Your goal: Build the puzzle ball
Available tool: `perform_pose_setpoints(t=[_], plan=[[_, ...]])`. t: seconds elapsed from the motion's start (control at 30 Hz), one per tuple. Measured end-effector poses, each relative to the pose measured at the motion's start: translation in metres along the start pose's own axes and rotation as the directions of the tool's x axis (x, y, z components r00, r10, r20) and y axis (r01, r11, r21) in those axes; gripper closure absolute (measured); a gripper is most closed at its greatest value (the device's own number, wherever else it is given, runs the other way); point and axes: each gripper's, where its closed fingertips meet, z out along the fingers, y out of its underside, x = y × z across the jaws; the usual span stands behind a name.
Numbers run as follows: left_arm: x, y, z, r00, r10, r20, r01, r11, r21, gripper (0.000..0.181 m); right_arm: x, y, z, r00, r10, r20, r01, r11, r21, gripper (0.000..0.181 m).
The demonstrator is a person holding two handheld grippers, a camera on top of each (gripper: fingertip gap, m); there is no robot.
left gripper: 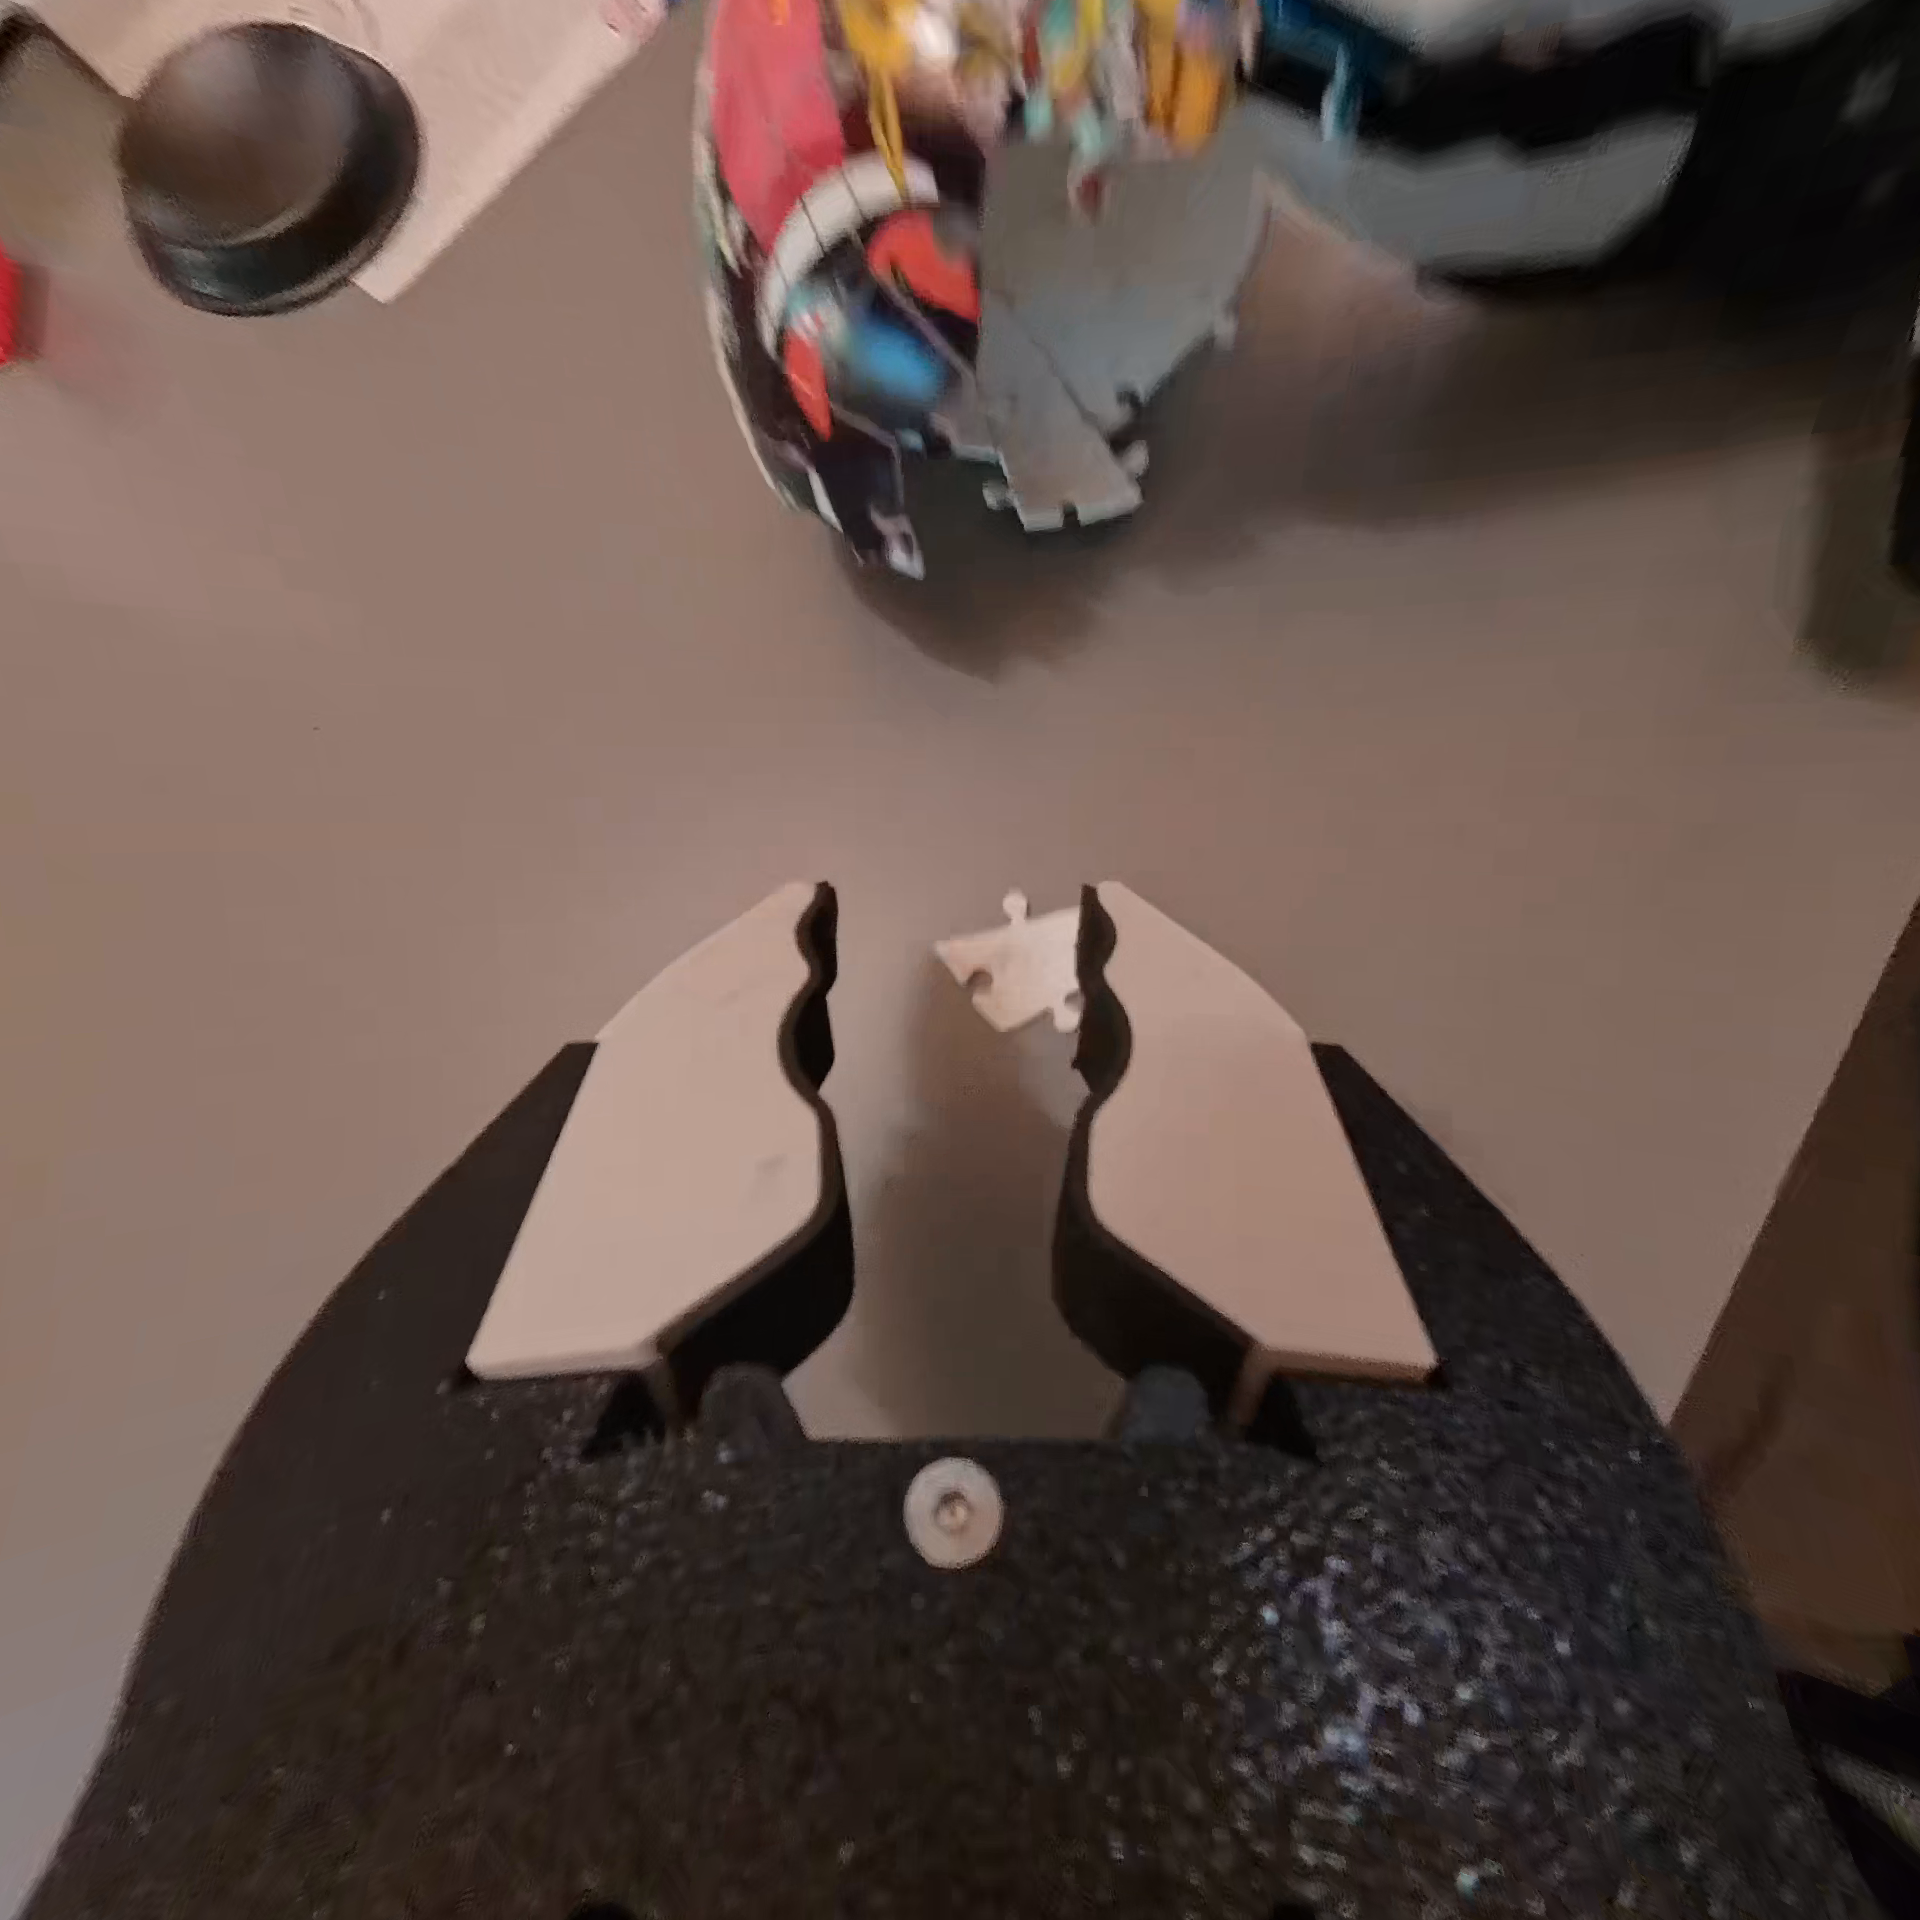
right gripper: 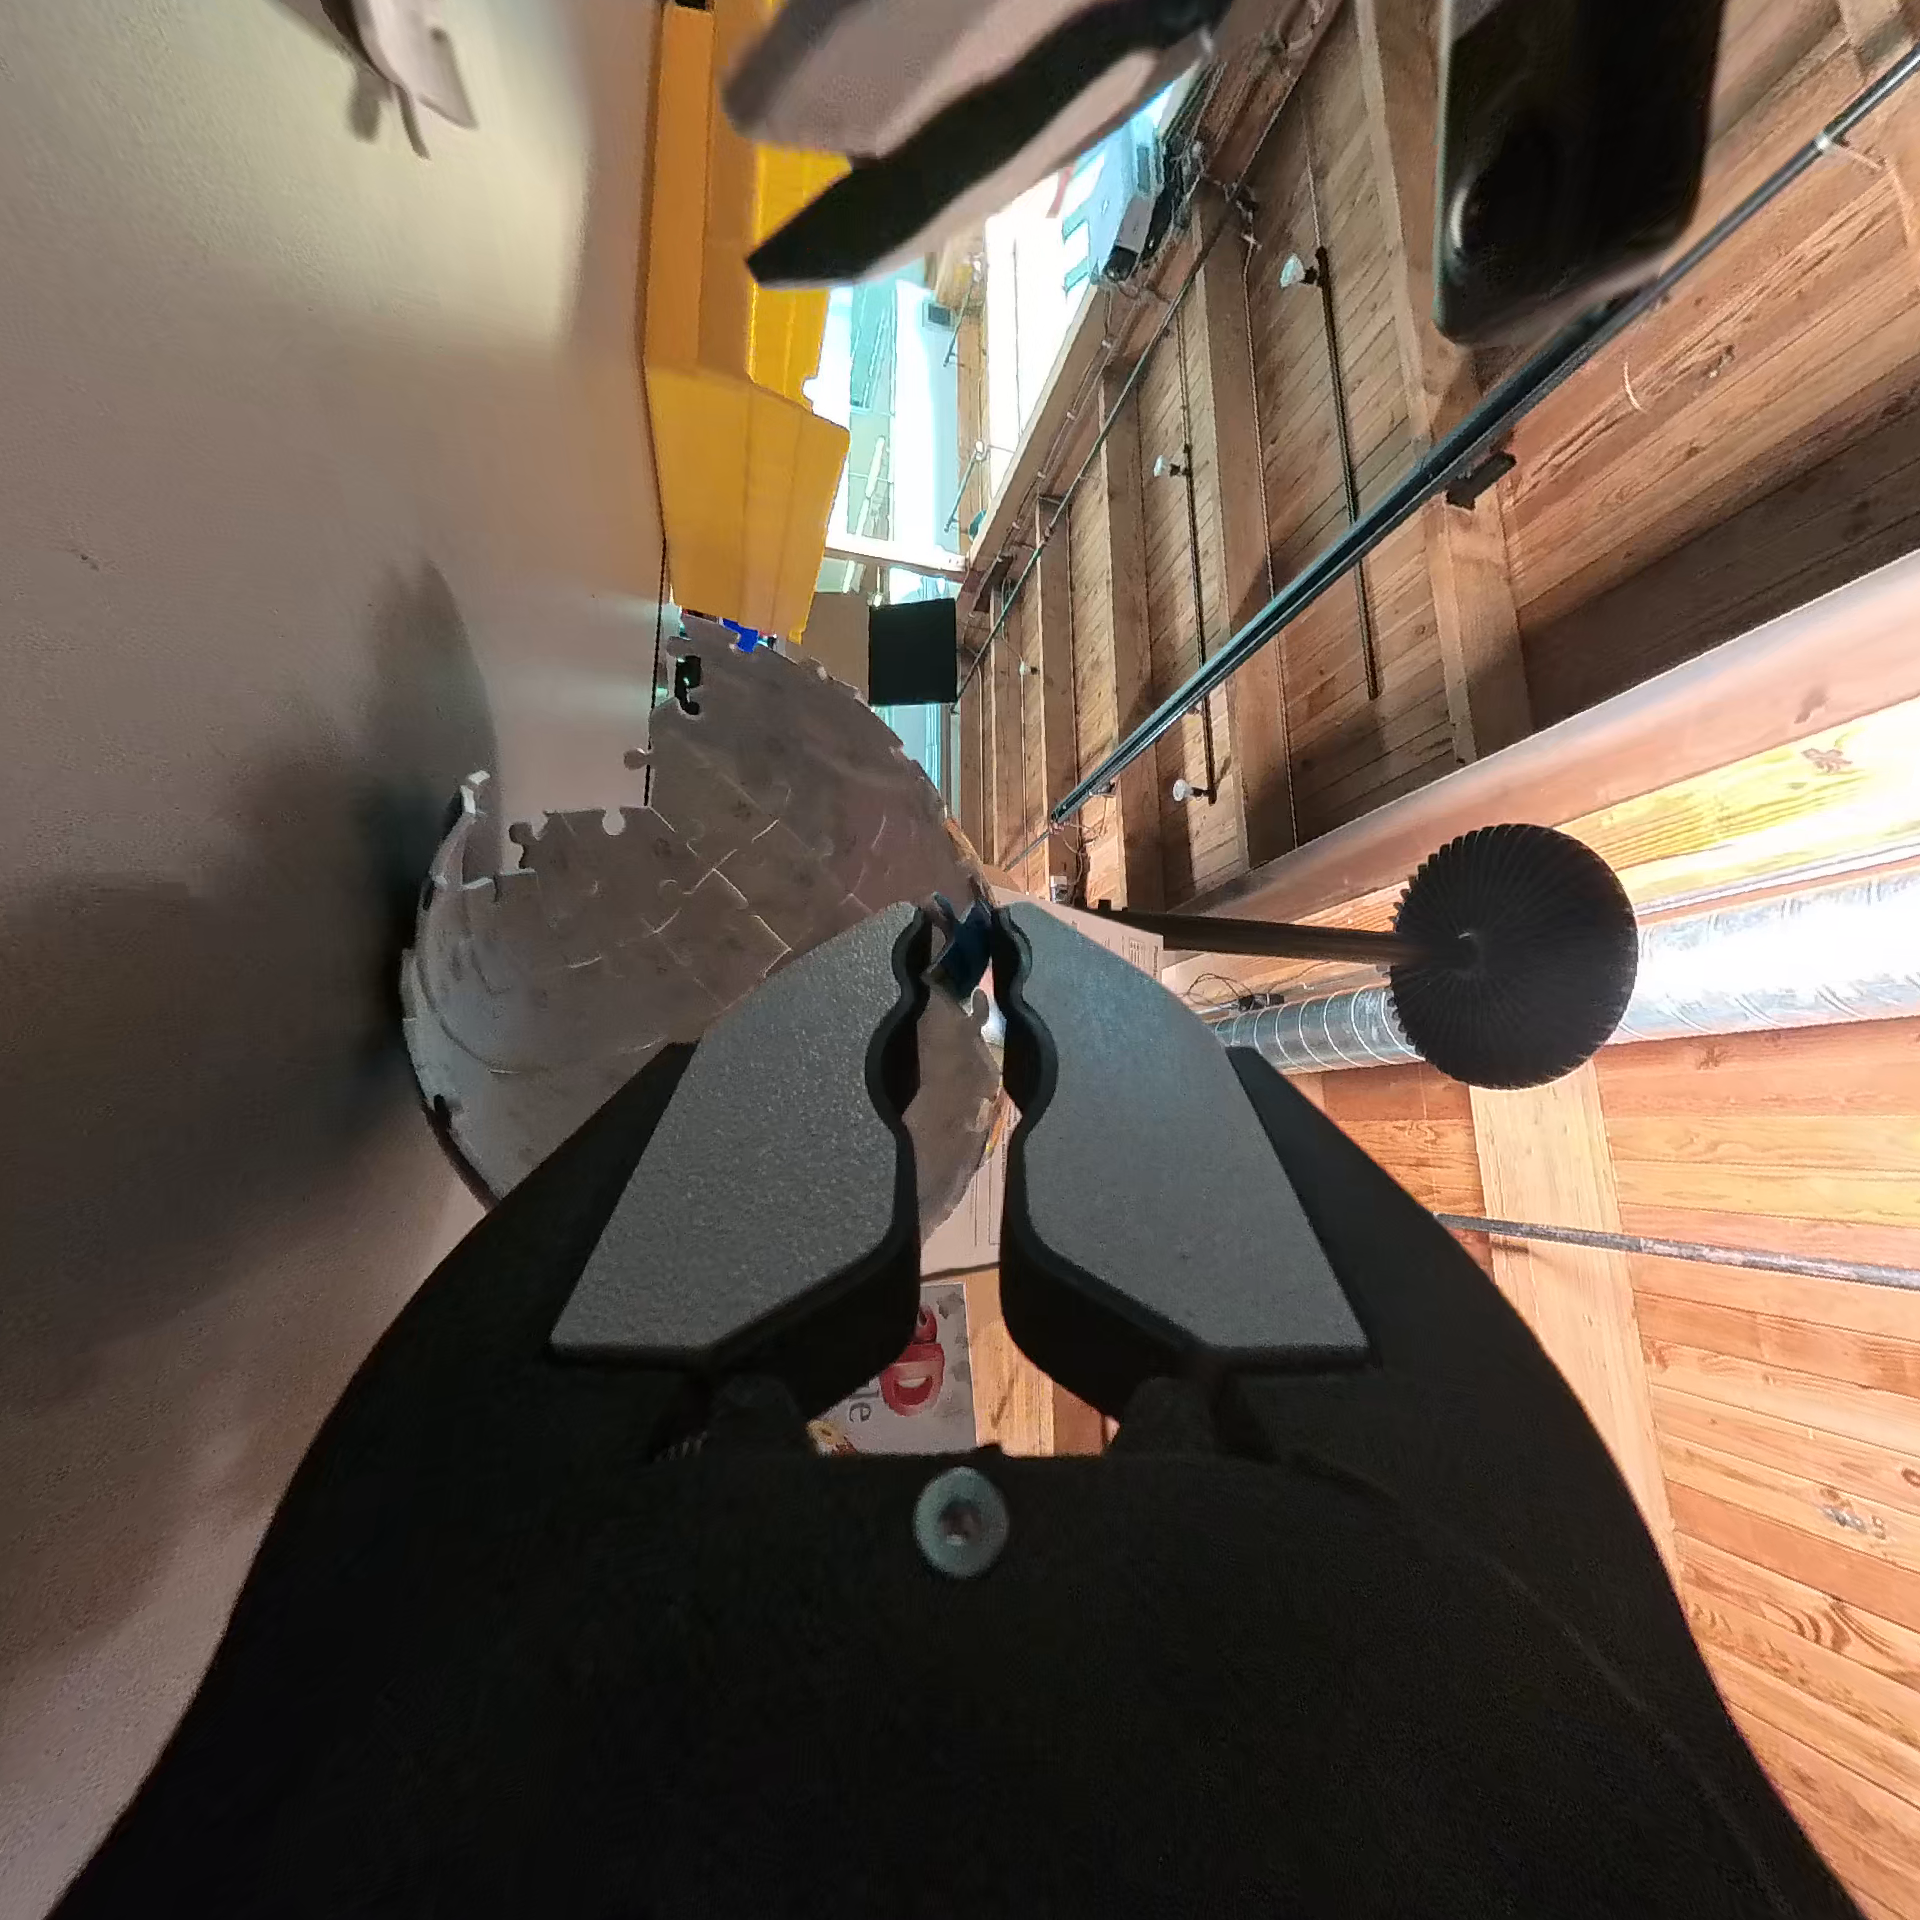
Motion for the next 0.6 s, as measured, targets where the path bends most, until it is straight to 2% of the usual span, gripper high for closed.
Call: perform_pose_setpoints(t=[0.1, 0.27, 0.37, 0.6], plan=[[-0.007, 0.026, 0.006, 0.995, 0.097, -0.023, -0.098, 0.993, -0.067, 0.141, 0.001, 0.0, 0.0, 1.0, -0.002, -0.005, 0.002, 1.0, -0.001, 0.171], [0.005, 0.044, 0.022, 0.987, 0.091, -0.135, -0.106, 0.989, -0.103, 0.159, 0.001, 0.001, 0.0, 1.0, -0.003, -0.003, 0.003, 1.0, -0.007, 0.171], [0.016, 0.039, 0.025, 0.985, 0.068, -0.158, -0.079, 0.995, -0.066, 0.169, 0.0, 0.001, 0.0, 1.0, 0.002, -0.002, -0.002, 1.0, -0.01, 0.171], [0.025, 0.033, 0.031, 0.998, 0.021, -0.063, -0.025, 0.998, -0.061, 0.173, 0.0, 0.002, 0.0, 1.0, 0.007, -0.003, -0.007, 1.0, -0.017, 0.171]])
